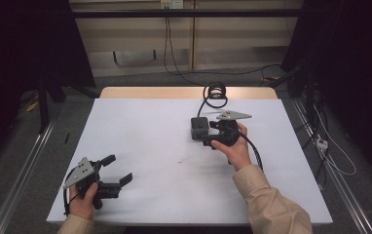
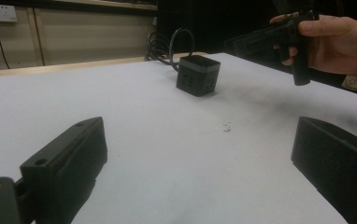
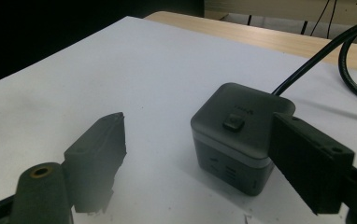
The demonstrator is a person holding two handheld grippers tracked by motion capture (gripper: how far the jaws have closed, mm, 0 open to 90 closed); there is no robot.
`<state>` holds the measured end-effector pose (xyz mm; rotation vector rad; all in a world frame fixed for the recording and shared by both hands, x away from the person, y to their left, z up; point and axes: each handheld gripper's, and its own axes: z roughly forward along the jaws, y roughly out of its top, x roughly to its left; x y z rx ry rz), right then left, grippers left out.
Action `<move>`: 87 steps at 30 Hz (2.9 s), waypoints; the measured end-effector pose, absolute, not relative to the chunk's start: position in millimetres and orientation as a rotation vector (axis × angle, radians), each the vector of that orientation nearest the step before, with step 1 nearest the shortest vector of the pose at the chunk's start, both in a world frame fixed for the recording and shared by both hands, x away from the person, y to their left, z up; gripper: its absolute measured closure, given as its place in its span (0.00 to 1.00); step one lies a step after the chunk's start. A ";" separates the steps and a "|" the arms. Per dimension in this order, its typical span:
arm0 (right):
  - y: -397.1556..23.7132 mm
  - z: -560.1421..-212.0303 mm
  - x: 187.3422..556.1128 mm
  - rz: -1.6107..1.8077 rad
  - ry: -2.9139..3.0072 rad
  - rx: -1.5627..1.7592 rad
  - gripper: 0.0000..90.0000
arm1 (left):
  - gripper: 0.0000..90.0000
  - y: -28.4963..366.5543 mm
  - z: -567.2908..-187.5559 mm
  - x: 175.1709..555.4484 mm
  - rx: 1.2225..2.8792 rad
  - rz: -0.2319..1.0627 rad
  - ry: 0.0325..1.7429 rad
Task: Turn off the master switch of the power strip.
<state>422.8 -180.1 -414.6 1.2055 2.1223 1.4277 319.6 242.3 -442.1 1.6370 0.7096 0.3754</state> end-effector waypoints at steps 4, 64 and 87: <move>-183.3 -416.0 418.5 1.422 2.136 1.195 0.21 | 0.04 241.9 -442.3 319.7 1.642 0.375 0.708; -231.0 -433.4 338.1 1.432 2.186 1.131 0.20 | 0.04 239.4 -443.5 319.4 1.656 0.375 0.710; -255.7 -444.4 310.0 1.416 2.180 1.157 0.20 | 0.04 239.1 -443.8 319.6 1.657 0.376 0.712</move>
